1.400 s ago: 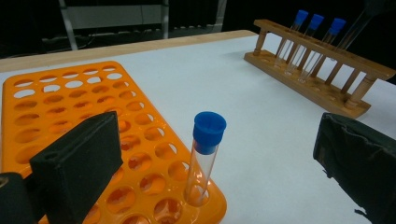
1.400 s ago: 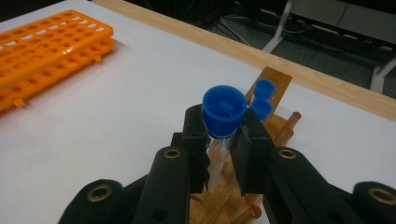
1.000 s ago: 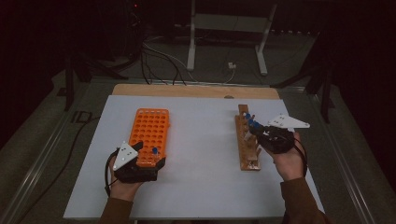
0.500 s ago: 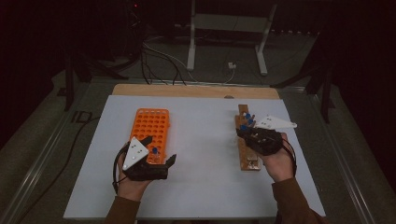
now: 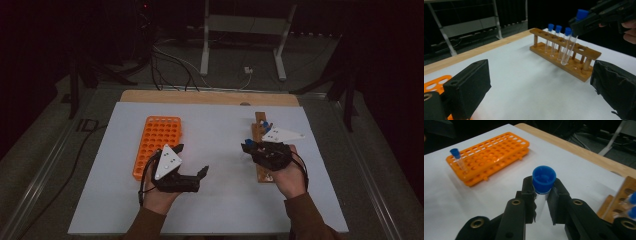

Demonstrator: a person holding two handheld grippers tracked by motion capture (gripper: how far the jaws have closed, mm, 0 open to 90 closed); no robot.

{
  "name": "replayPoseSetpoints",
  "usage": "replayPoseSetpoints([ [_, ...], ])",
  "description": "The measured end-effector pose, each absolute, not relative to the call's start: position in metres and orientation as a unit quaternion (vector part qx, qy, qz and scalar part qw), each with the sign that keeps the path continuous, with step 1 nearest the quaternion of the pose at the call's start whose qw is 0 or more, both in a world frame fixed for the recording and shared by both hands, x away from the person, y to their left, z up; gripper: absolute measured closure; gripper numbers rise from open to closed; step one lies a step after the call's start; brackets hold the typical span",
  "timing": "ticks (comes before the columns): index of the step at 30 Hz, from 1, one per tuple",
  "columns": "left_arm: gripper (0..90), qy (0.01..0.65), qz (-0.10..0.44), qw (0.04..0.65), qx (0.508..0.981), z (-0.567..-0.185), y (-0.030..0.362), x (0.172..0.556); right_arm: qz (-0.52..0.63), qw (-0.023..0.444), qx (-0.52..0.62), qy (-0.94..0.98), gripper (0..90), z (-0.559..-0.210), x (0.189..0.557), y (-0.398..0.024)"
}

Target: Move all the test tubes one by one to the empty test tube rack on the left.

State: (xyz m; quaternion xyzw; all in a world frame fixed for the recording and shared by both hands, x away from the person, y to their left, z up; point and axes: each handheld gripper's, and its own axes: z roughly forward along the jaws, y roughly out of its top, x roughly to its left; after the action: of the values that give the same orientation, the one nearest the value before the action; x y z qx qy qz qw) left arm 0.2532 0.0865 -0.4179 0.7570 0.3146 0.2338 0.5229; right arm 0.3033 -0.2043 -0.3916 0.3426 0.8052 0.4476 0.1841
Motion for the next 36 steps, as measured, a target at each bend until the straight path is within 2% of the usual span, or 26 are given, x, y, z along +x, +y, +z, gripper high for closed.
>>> replayPoseSetpoints([
  [13, 8.2, 0.297, 0.228, 0.500, 0.781, -0.429, 0.054, 0.259, 0.461, 0.150, 0.335, 0.808, 76.9, -0.394, 0.299, -0.190],
  [17, 15.2, 0.291, 0.226, 0.497, 0.785, -0.431, 0.045, 0.262, 0.463, 0.137, 0.330, 0.811, 77.0, -0.396, 0.297, -0.185],
  [20, 17.1, 0.291, 0.219, 0.496, 0.788, -0.434, 0.039, 0.265, 0.464, 0.133, 0.327, 0.812, 77.0, -0.396, 0.296, -0.181],
  [23, 26.1, 0.289, 0.209, 0.499, 0.790, -0.437, 0.034, 0.266, 0.467, 0.130, 0.322, 0.813, 77.0, -0.395, 0.295, -0.177],
  [29, 51.3, 0.291, 0.196, 0.509, 0.786, -0.439, 0.029, 0.269, 0.467, 0.122, 0.316, 0.817, 76.9, -0.396, 0.294, -0.169],
  [36, 68.4, 0.288, 0.185, 0.506, 0.792, -0.442, 0.026, 0.272, 0.474, 0.112, 0.317, 0.814, 76.9, -0.396, 0.294, -0.168],
])
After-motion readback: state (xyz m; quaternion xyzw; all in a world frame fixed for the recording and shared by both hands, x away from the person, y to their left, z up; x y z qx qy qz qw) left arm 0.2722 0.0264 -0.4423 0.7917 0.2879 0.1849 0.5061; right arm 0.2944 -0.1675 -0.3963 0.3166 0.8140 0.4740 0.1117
